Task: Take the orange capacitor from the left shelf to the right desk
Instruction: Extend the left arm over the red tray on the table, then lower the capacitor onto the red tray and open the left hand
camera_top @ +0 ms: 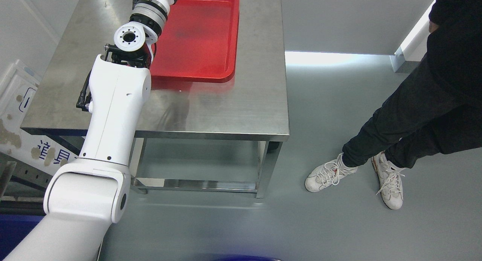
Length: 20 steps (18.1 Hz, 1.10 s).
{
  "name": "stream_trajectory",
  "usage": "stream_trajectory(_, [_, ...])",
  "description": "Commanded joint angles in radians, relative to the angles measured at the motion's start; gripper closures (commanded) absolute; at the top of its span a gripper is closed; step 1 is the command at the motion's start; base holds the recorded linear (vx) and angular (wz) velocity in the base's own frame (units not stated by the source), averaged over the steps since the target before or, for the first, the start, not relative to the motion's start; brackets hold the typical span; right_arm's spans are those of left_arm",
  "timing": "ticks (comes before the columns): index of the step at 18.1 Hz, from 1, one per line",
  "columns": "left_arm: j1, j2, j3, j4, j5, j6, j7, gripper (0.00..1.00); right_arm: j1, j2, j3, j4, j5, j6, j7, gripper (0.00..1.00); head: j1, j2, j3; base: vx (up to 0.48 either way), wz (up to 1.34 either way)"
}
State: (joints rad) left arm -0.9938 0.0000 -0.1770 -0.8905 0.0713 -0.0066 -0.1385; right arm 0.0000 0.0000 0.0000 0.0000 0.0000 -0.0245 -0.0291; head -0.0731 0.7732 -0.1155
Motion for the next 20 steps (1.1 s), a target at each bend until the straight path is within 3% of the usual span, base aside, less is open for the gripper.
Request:
stream_trajectory(1, [-0.028,0.017,0.022,0.335,-0.011,-0.009,0.013,0.7,0.02,-0.017,-0.012,-0.017,0.005,0.0,0.0,0.0,0.0,0.0,0.0,0.0,0.0])
stream_trajectory(15, [0.033,0.029,0.142,0.315,-0.013,-0.055,0.0,0.69,0.02,-0.017,-0.012,-0.017,0.005,0.0,0.0,0.0,0.0,0.0,0.0,0.0,0.0])
stream_trajectory(20, [0.035,0.017,0.14,0.303,-0.013,-0.053,-0.036,0.52,0.02,-0.017,-0.012,-0.017,0.005,0.001,0.0,0.0,0.0,0.0,0.0,0.0,0.0])
